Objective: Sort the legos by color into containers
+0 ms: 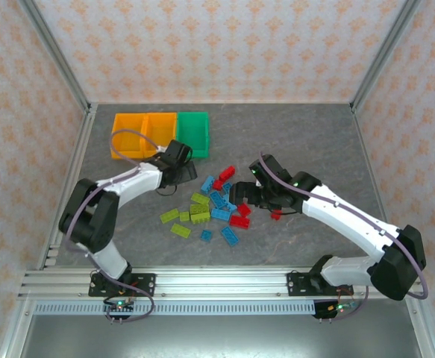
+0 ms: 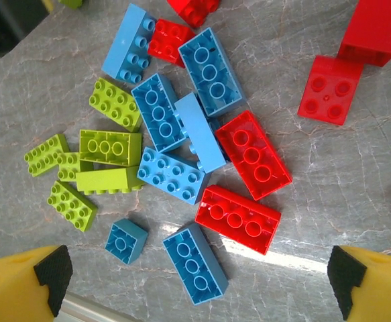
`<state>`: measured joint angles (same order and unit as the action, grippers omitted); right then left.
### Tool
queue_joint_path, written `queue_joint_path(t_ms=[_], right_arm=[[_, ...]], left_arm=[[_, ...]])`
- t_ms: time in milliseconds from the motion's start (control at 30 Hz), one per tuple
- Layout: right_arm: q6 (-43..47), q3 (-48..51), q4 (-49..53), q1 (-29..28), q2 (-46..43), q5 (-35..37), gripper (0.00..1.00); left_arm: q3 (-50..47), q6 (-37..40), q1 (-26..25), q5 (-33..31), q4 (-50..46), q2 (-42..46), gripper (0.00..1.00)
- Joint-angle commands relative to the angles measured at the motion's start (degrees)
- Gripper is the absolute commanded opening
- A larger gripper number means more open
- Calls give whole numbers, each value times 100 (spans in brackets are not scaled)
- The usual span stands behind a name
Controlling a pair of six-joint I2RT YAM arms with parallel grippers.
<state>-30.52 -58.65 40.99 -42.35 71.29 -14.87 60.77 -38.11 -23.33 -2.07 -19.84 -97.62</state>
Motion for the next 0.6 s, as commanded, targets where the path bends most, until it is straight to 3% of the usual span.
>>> queue_joint_path(t_ms=[0,167,567], right_arm=[[-215,127,-107,-36,-146,230,100],[-271,201,-87,-37,-262,289,100],[-367,231,-56,-37,-316,309,100]], left_arm=[[436,-12,-41,-342,328,-416,87],[970,252,-33,-399,143,-1078,85],[1046,483,101,-417,17,-1546,55]])
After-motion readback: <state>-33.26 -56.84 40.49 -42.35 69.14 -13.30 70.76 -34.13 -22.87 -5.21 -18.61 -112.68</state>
